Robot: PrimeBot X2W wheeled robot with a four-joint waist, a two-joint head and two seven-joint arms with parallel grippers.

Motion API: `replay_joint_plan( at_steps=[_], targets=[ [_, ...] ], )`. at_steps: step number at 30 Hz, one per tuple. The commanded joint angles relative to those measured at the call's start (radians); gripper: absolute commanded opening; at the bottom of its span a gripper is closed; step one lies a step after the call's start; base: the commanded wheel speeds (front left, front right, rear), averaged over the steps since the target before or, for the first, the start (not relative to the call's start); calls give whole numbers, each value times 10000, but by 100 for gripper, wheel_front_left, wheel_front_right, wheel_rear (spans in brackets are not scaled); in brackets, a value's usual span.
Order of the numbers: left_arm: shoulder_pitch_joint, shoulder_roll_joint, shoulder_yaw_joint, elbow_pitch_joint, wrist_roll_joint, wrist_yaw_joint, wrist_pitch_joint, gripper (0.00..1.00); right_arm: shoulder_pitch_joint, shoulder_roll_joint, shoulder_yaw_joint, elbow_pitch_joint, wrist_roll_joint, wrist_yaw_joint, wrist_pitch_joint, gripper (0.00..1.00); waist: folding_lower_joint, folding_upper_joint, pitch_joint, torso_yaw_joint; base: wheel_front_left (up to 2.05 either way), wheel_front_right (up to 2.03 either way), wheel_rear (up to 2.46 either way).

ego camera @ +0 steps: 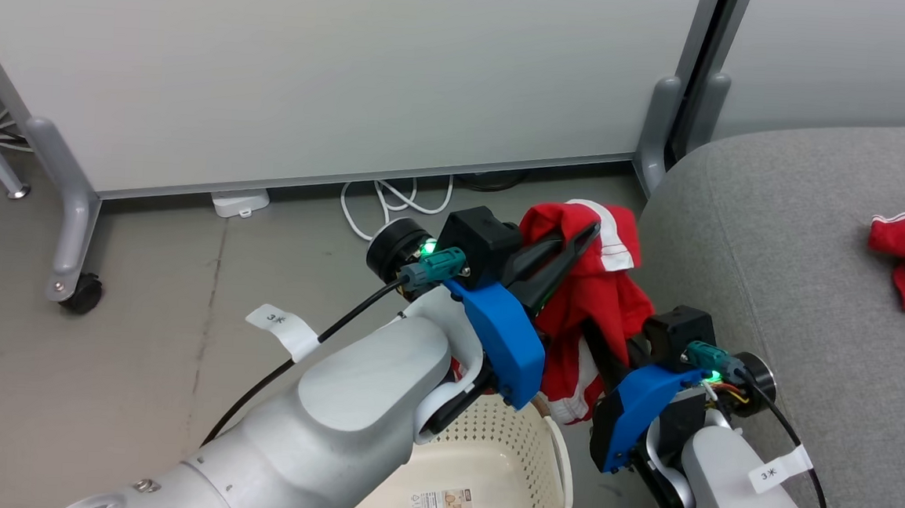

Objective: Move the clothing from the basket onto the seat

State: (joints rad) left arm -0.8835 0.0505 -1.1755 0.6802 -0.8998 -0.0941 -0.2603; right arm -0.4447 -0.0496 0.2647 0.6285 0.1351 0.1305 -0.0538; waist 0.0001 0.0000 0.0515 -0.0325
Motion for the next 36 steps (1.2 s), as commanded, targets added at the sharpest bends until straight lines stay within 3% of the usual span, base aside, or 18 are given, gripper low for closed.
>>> replay_joint_plan(
  at_steps=[1, 14, 17, 19, 20, 21, 22, 32, 36],
  targets=[
    [-156, 1, -29, 29, -60, 55, -61, 0, -142, -16, 99, 121, 130, 5, -74, 0, -1, 0, -15, -36, 0, 0, 0],
    [-116, 1, -111, 77, -53, 118, -63, 1, -328, -15, 459, 656, 712, 5, -359, 0, -1, 0, -142, -262, 0, 0, 0],
    [-67, 1, -78, 92, -20, 116, -63, 32, -363, -15, 485, 742, 787, 5, -415, 0, -1, 0, -165, -288, 0, 0, 0],
    [-35, 1, -59, 86, -18, 103, -63, 47, -397, -16, 472, 778, 803, 5, -467, 0, -1, 0, -171, -294, 0, 0, 0],
    [-18, 1, -46, 80, -17, 97, -64, 65, -394, -15, 465, 801, 808, 5, -466, 0, -1, 0, -176, -296, 0, 0, 0],
    [6, 1, -33, 74, -14, 92, -62, 90, -402, -15, 456, 829, 809, 5, -469, 0, -1, 0, -181, -298, 0, 0, 0],
    [49, 1, -24, 91, -38, 91, -62, 100, -419, -15, 446, 852, 817, 5, -492, 0, -1, 0, -187, -300, 0, 0, 0],
    [422, 6, 255, 206, 194, 137, -63, 100, -510, -15, 270, 944, 792, 5, -635, 0, -1, 0, -159, -318, 0, 0, 0],
    [821, 282, 798, -131, 547, 159, -62, 100, -528, -15, 183, 952, 730, 5, -688, 0, -1, 0, -105, -377, 0, 0, 0]
  ],
)
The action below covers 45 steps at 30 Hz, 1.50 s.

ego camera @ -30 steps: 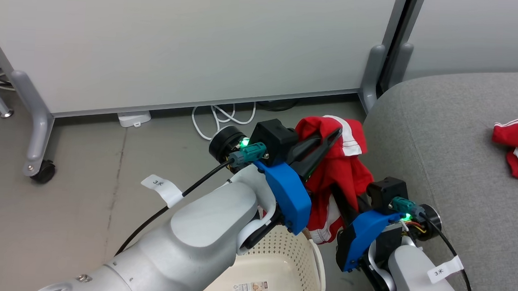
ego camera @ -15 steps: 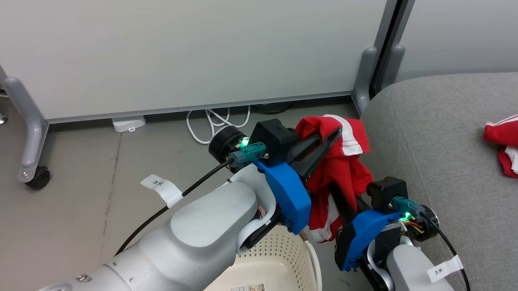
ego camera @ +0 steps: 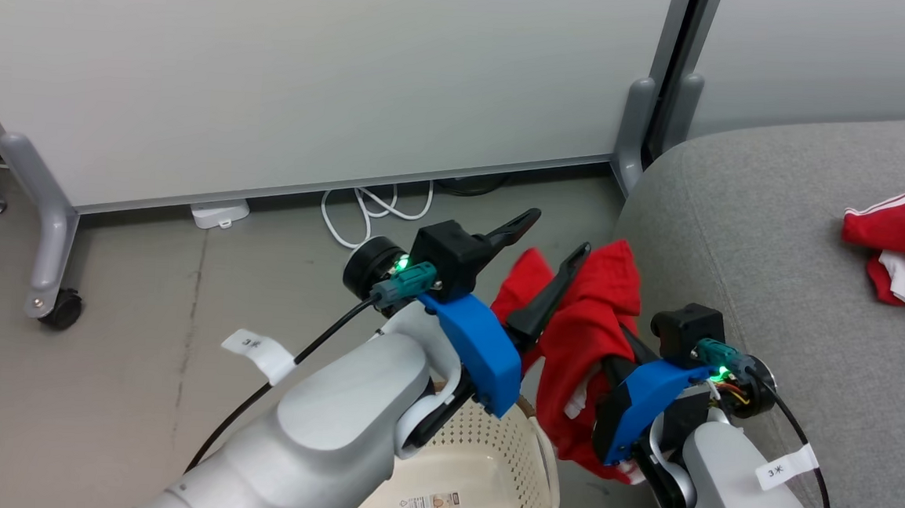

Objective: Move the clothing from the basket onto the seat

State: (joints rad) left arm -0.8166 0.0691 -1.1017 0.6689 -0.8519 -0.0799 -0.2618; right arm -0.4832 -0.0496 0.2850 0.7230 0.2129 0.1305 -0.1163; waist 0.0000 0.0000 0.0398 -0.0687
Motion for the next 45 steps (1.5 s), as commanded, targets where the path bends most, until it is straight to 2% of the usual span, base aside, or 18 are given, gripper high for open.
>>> replay_joint_plan(
  at_steps=[1, 6, 7, 8, 12, 13, 19, 27, 40, 45],
  targets=[
    [266, 194, 244, -188, 223, 61, -46, 100, -147, -15, -48, 6, -60, 5, -72, 0, 0, 0, 28, -41, 0, 0, 0],
    [1482, 838, 1640, -1441, 1076, 216, -43, 100, -216, -15, -88, -121, -75, 5, -119, 0, 0, 0, 134, -317, 0, 0, 0],
    [1482, 838, 1640, -1441, 1076, 216, -43, 100, -216, -15, -88, -121, -75, 5, -119, 0, 0, 0, 134, -317, 0, 0, 0],
    [2116, 1147, 2167, -1929, 1553, 258, -39, 100, -231, -16, -96, -209, 53, 5, -110, 0, 0, 0, 196, -487, 0, 0, 0],
    [3338, 1520, 3377, -2889, 2403, 330, -39, 100, -289, -13, -115, -415, 145, 5, -128, 0, 0, 0, 316, -852, 0, 0, 0],
    [3338, 1520, 3377, -2889, 2403, 330, -39, 100, -289, -13, -115, -415, 145, 5, -128, 0, 0, 0, 316, -852, 0, 0, 0],
    [5251, 1762, 5296, -4102, 3598, 402, -39, 100, -309, -15, -52, -838, 157, 5, -166, 0, 0, 0, 536, -1554, 0, 0, 0],
    [7132, 1387, 7329, -4887, 4452, 305, -38, 100, -178, -12, 101, -1349, 489, 5, -112, 0, 0, 0, 696, -2713, 0, 0, 0],
    [7907, 1146, 8297, -4476, 5471, -80, -39, 100, 116, -9, 17, -1533, 664, 5, -198, 0, 0, 0, 921, -4534, 0, 0, 0],
    [7783, 1122, 8349, -4297, 5670, -183, -39, 100, 245, -9, -208, -1555, 613, 5, -316, 0, 0, 0, 1051, -4803, 0, 0, 0]
  ],
)
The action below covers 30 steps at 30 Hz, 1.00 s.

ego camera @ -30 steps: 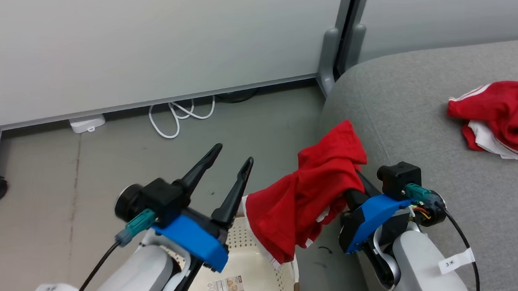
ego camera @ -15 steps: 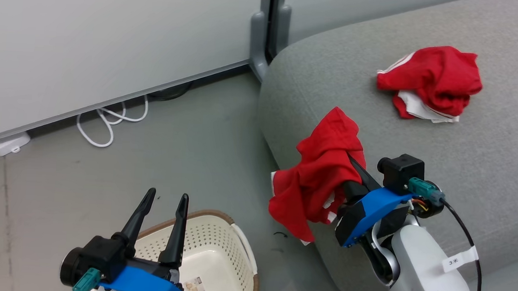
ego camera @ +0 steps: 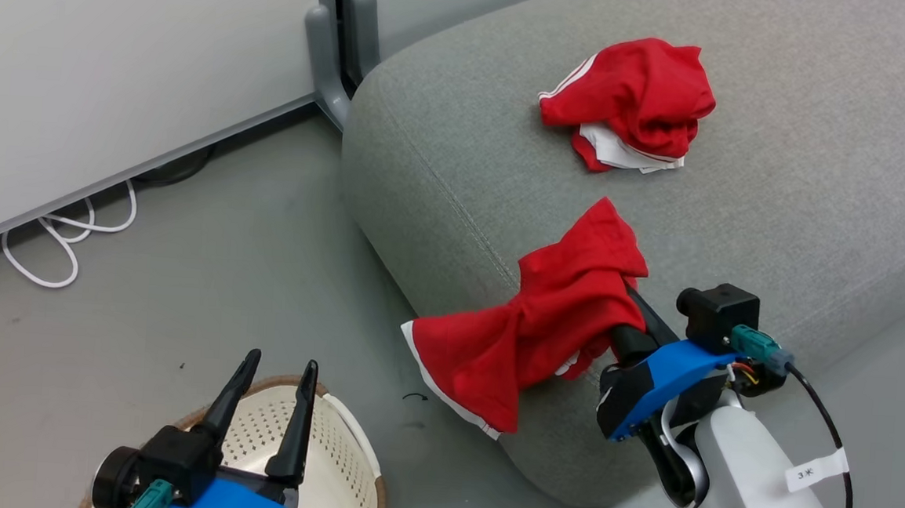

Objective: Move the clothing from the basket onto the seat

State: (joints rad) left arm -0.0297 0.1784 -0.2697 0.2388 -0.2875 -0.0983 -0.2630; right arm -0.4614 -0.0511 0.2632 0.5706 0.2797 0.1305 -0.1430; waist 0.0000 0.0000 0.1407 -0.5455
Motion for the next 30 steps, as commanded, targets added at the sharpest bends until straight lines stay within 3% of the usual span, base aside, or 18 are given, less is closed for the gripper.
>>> replay_joint_plan(
  at_steps=[1, 17, 30],
  targets=[
    [-139, 43, 5, 55, 66, -36, -26, 100, 64, 14, -33, -54, -82, 5, -88, 0, 0, 0, 66, -48, 0, 0, 0],
    [-191, -96, 236, 146, 320, -208, -28, 100, -164, 5, -117, -65, 269, 5, -35, 0, 0, 0, 232, -1, 0, 0, 0],
    [-1020, 101, 333, -488, 638, -249, -26, 100, -2937, -123, -2207, -395, 1386, 5, 184, 0, 0, 0, 1953, 1014, 0, 0, 0]
  ],
)
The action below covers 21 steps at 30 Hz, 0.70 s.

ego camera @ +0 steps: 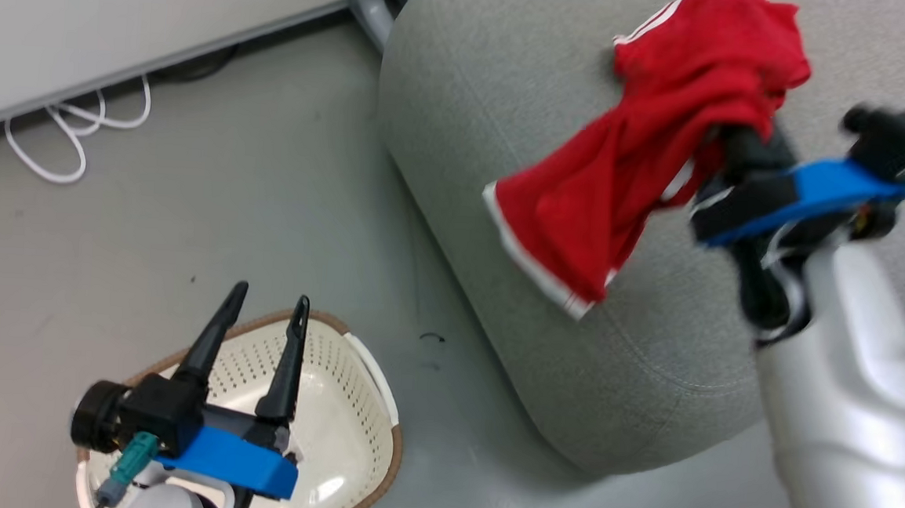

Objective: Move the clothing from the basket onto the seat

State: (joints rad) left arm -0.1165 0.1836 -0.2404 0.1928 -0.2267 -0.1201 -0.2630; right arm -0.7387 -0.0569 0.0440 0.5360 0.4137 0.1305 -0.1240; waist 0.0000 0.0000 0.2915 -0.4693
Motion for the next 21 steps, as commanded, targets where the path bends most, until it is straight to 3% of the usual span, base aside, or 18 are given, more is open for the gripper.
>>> replay_joint_plan(
  at_steps=[1, 11, 17, 21],
  targets=[
    [-224, 120, 52, -106, 73, -34, -26, 100, -494, -165, -235, -148, 114, 5, 89, 0, 0, 0, 661, 307, 0, 0, 0],
    [-1084, 765, 55, -1154, 366, -41, 221, 100, -3553, -1770, -3402, -1177, 261, 5, 1152, 0, 0, 0, 2917, 922, 0, 0, 0],
    [-1398, 1045, 185, -1991, 489, 93, 403, 100, -4341, -2561, -5275, -675, -423, 5, 1540, 0, 0, 0, 4072, 1260, 0, 0, 0],
    [-1414, 1207, 264, -2325, 512, 147, 464, 100, -4145, -2567, -5796, -36, -918, 5, 1558, 0, 0, 0, 4433, 1349, 0, 0, 0]
  ],
)
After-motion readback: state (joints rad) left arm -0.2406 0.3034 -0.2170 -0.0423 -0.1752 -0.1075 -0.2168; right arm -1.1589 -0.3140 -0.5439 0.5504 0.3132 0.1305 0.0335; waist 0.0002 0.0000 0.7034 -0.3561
